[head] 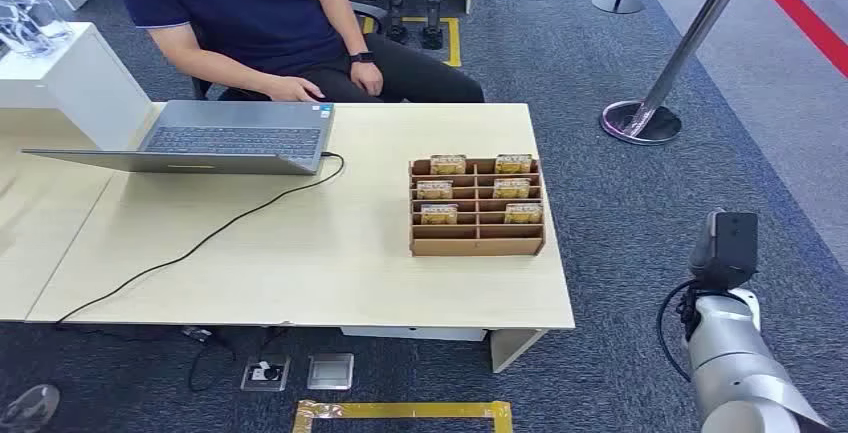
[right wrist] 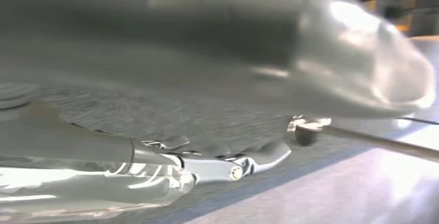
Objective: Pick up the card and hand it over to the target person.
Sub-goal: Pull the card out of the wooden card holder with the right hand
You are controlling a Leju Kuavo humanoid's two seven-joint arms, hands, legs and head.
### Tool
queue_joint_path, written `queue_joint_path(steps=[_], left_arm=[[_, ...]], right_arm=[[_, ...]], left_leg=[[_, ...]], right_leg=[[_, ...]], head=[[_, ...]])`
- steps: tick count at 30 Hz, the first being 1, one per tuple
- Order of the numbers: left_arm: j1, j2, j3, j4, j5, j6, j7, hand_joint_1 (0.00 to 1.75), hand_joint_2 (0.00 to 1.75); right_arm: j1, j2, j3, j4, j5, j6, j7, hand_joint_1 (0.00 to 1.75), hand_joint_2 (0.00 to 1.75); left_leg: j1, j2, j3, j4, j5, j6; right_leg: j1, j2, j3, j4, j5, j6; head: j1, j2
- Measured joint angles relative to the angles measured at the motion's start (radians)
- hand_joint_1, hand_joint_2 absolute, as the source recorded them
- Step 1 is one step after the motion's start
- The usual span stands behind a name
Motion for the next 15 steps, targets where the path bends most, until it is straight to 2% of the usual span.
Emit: queue_joint_path(steps=[7, 10, 12, 15], left_arm=[[-0.01, -0.001, -0.011, 0.0, -0.01, -0.01, 0.001, 0.0, 0.0], [-0.014, -0.001, -0.015, 0.0, -0.015, -0.012, 0.004, 0.0, 0.0], [-0.016, 0.0, -0.013, 0.0, -0.013, -0.01, 0.007, 0.0, 0.0], [-0.017, 0.0, -0.013, -0.001, -0.011, -0.008, 0.01, 0.0, 0.0]], right_arm=[[0.109, 0.002, 0.107, -0.21, -0.022, -0.023, 0.006, 0.0, 0.0], [0.177, -0.002, 0.19, -0.347, -0.021, -0.033, -0.006, 0.0, 0.0], [0.213, 0.0, 0.259, -0.413, 0.05, -0.099, 0.02, 0.0, 0.0], [0.205, 0.003, 0.357, -0.375, 0.281, -0.267, 0.101, 0.0, 0.0]], left_leg=[[0.0, -0.001, 0.0, 0.001, -0.001, 0.0], [0.0, -0.001, 0.0, 0.0, -0.001, 0.0], [0.0, -0.001, 0.0, 0.0, 0.0, 0.0], [0.0, 0.0, 0.0, 0.0, 0.0, 0.0]], right_leg=[[0.0, -0.001, 0.001, 0.001, -0.001, 0.0], [0.0, -0.001, 0.001, 0.0, -0.001, 0.0], [0.0, -0.001, 0.001, 0.0, 0.0, 0.0], [0.0, 0.0, 0.0, 0.0, 0.0, 0.0]], head=[[0.0, 0.0], [0.0, 0.0], [0.0, 0.0], [0.0, 0.0]])
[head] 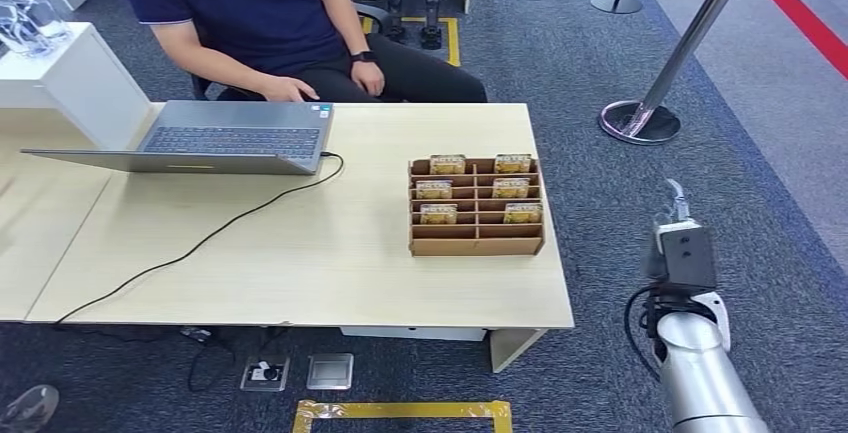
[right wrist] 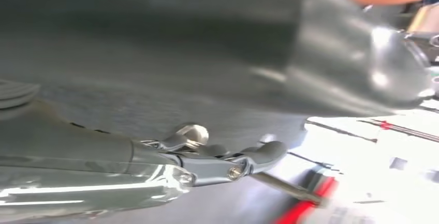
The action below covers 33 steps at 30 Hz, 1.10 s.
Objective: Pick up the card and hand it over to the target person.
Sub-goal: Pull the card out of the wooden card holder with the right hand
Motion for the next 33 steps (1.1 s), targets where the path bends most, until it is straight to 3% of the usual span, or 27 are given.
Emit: queue_joint_path(steps=[4, 8, 14, 23, 25, 29, 33], left_arm=[[-0.001, 0.001, 0.002, 0.0, 0.006, 0.001, 0.005, 0.0, 0.0], [0.003, -0.001, 0.007, 0.0, 0.012, 0.007, 0.001, 0.0, 0.0], [0.009, -0.006, 0.011, 0.0, 0.014, 0.01, 0.004, 0.0, 0.0], [0.012, -0.011, 0.016, 0.001, 0.017, 0.01, 0.009, 0.0, 0.0], [0.011, -0.01, 0.016, 0.001, 0.015, 0.008, 0.011, 0.0, 0.0], [0.006, -0.007, 0.011, 0.002, 0.009, 0.0, 0.016, 0.0, 0.0], [0.004, -0.003, 0.01, 0.002, 0.009, -0.005, 0.02, 0.0, 0.0]], right_arm=[[-0.079, 0.008, 0.09, 0.181, 0.265, -0.17, 0.129, 0.0, 0.0], [-0.114, 0.025, 0.085, 0.233, 0.431, -0.228, 0.202, 0.0, 1.75], [-0.123, 0.065, 0.012, 0.207, 0.641, -0.228, 0.244, 0.0, 1.75], [-0.168, 0.085, 0.017, 0.265, 0.7, -0.226, 0.301, 0.0, 1.75], [-0.205, 0.064, 0.059, 0.308, 0.705, -0.192, 0.375, 0.0, 1.75], [-0.26, 0.014, 0.122, 0.319, 0.707, -0.012, 0.503, 0.0, 1.75], [-0.295, -0.011, 0.152, 0.315, 0.682, 0.114, 0.494, 0.0, 1.75]], left_leg=[[0.0, 0.0, 0.0, 0.0, 0.0, 0.0], [0.0, 0.0, 0.0, 0.001, -0.001, 0.0], [0.0, 0.0, 0.0, 0.0, 0.0, 0.0], [0.0, 0.0, 0.0, 0.0, 0.0, 0.0], [0.0, 0.0, 0.0, 0.0, 0.0, 0.0], [0.0, -0.001, 0.0, 0.001, -0.001, 0.0], [0.0, -0.001, 0.0, 0.001, 0.0, 0.0]], right_leg=[[0.0, 0.0, 0.0, 0.0, 0.0, 0.0], [0.0, 0.0, 0.001, 0.001, -0.001, 0.0], [0.0, 0.0, 0.0, 0.0, 0.0, 0.0], [0.0, 0.0, 0.0, 0.0, 0.0, 0.0], [0.0, 0.0, 0.0, 0.0, 0.0, 0.0], [0.0, -0.001, 0.0, 0.001, -0.001, 0.0], [0.0, -0.001, 0.0, 0.0, 0.0, 0.0]], head=[[0.0, 0.0], [0.0, 0.0], [0.0, 0.0], [0.0, 0.0], [0.0, 0.0], [0.0, 0.0], [0.0, 0.0]])
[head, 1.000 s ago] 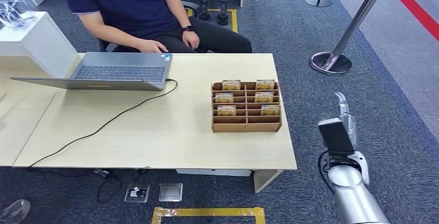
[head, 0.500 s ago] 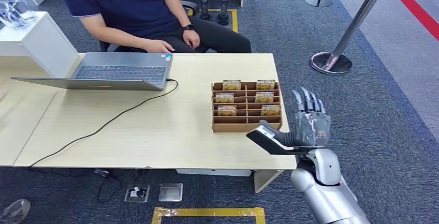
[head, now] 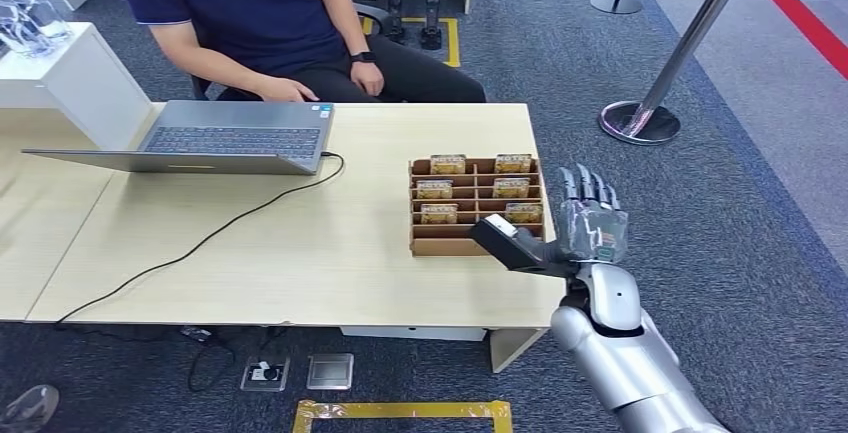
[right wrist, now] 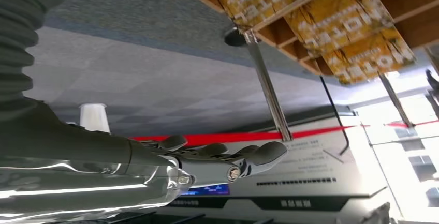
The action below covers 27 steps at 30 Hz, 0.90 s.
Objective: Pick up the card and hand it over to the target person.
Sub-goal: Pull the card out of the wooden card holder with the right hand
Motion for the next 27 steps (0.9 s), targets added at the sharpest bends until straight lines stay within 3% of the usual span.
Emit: queue_joint_path(steps=[5, 11, 18, 27], left_arm=[[0.003, 0.004, 0.005, -0.001, 0.005, 0.003, -0.008, 0.0, 0.0], [0.016, 0.004, 0.024, 0.0, 0.023, 0.011, -0.012, 0.0, 0.0], [0.023, 0.005, 0.031, 0.001, 0.028, 0.02, -0.019, 0.0, 0.0], [0.025, 0.019, 0.043, 0.0, 0.039, 0.025, -0.013, 0.0, 0.0]], right_arm=[[-0.052, -0.048, 0.077, 0.054, -0.012, 0.066, -0.026, 0.0, 1.75], [-0.142, -0.09, 0.152, 0.149, -0.042, 0.023, -0.053, 0.0, 1.75], [-0.193, -0.092, 0.205, 0.179, -0.112, -0.017, -0.082, 0.0, 1.75], [-0.218, -0.096, 0.267, 0.186, -0.12, 0.019, -0.079, 0.0, 1.75]], left_leg=[[0.0, 0.0, 0.0, 0.0, 0.001, 0.0], [0.0, 0.0, 0.0, 0.0, 0.0, 0.0], [0.0, 0.0, 0.0, -0.001, 0.0, 0.0], [0.0, 0.0, 0.0, 0.0, 0.0, 0.0]], right_leg=[[0.0, 0.0, 0.0, 0.0, 0.001, 0.0], [0.0, 0.0, 0.0, 0.0, 0.0, 0.0], [0.0, 0.0, 0.0, 0.0, 0.0, 0.0], [0.0, 0.0, 0.0, 0.0, 0.0, 0.0]], head=[[0.0, 0.0], [0.0, 0.0], [0.0, 0.0], [0.0, 0.0]])
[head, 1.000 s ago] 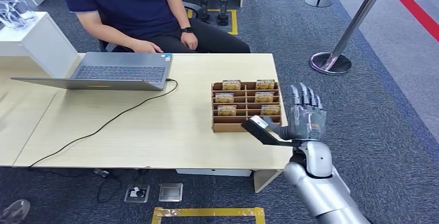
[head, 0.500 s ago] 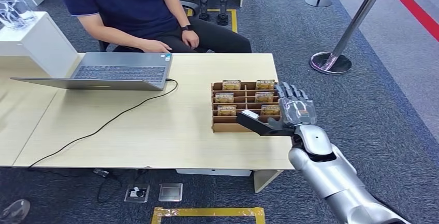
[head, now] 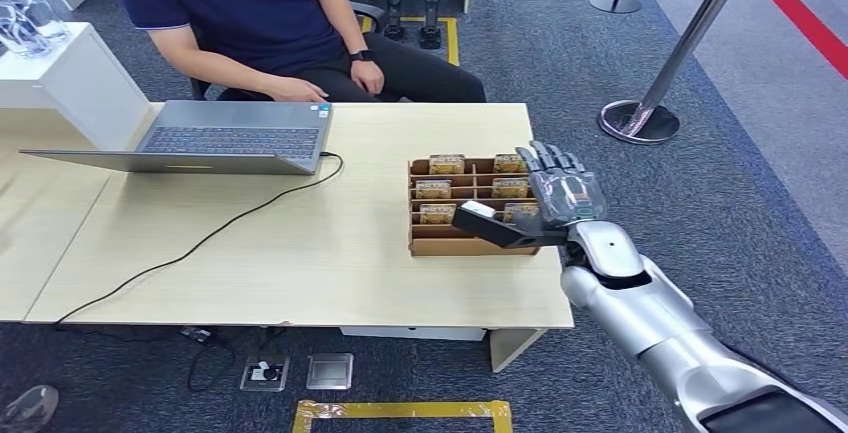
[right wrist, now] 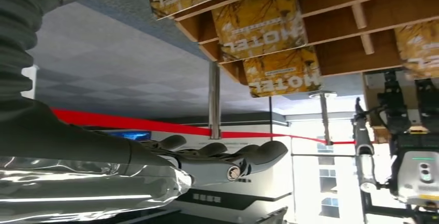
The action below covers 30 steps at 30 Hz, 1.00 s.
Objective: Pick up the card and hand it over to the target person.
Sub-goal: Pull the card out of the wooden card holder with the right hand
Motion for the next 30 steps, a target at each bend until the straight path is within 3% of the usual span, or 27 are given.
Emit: queue_joint_path(steps=[1, 5, 8, 10, 11, 13, 15, 30], left_arm=[[0.001, 0.0, 0.001, 0.0, 0.001, -0.001, 0.001, 0.0, 0.0], [0.002, -0.002, 0.001, -0.001, 0.001, -0.006, 0.003, 0.0, 0.0], [0.003, -0.003, 0.001, 0.0, 0.0, -0.007, 0.003, 0.0, 0.0], [0.003, -0.003, 0.0, 0.0, -0.001, -0.008, 0.003, 0.0, 0.0], [0.004, -0.004, -0.002, 0.0, -0.002, -0.009, 0.002, 0.0, 0.0], [0.004, -0.004, -0.004, -0.001, -0.004, -0.01, 0.0, 0.0, 0.0], [0.005, -0.005, -0.005, -0.002, -0.005, -0.009, -0.002, 0.0, 0.0], [0.009, -0.002, -0.026, -0.001, -0.021, -0.01, -0.007, 0.0, 0.0]], right_arm=[[-0.003, 0.001, 0.003, 0.005, -0.002, 0.004, 0.001, 0.01, 1.75], [-0.009, 0.0, 0.008, 0.023, -0.014, 0.01, 0.004, 0.38, 1.75], [-0.007, -0.002, 0.008, 0.027, -0.016, 0.01, 0.005, 0.38, 1.75], [-0.003, -0.004, 0.009, 0.029, -0.017, 0.01, 0.005, 0.49, 1.75], [0.0, -0.006, 0.009, 0.031, -0.017, 0.008, 0.006, 0.6, 1.75], [0.004, -0.011, 0.012, 0.036, -0.019, 0.002, 0.01, 1.06, 1.75], [0.009, -0.014, 0.014, 0.041, -0.023, -0.01, 0.014, 1.37, 1.75], [0.13, -0.067, -0.032, -0.072, -0.029, -0.088, 0.067, 0.98, 1.75]], left_leg=[[0.0, 0.0, 0.0, 0.0, 0.0, 0.0], [0.0, 0.0, 0.0, -0.001, 0.0, 0.0], [0.0, 0.0, 0.0, 0.0, 0.0, 0.0], [0.0, 0.0, 0.0, 0.0, -0.001, 0.0], [0.0, 0.0, 0.0, 0.0, 0.0, 0.0], [0.0, 0.0, 0.0, 0.0, 0.0, 0.0], [0.0, 0.0, 0.0, 0.0, 0.0, 0.0], [0.0, 0.0, 0.0, 0.0, 0.0, 0.0]], right_leg=[[0.0, 0.0, 0.0, 0.0, 0.0, 0.0], [0.0, 0.0, 0.0, 0.0, 0.001, 0.0], [0.0, 0.0, 0.0, 0.0, 0.0, 0.0], [0.0, 0.0, 0.001, 0.0, -0.001, 0.0], [0.0, 0.0, 0.0, 0.0, -0.001, 0.0], [0.0, 0.0, 0.0, 0.0, 0.0, 0.0], [0.0, 0.0, 0.0, 0.0, 0.0, 0.0], [0.0, 0.0, 0.0, 0.0, 0.0, 0.0]], head=[[0.0, 0.0], [0.0, 0.0], [0.0, 0.0], [0.0, 0.0], [0.0, 0.0], [0.0, 0.0], [0.0, 0.0], [0.0, 0.0]])
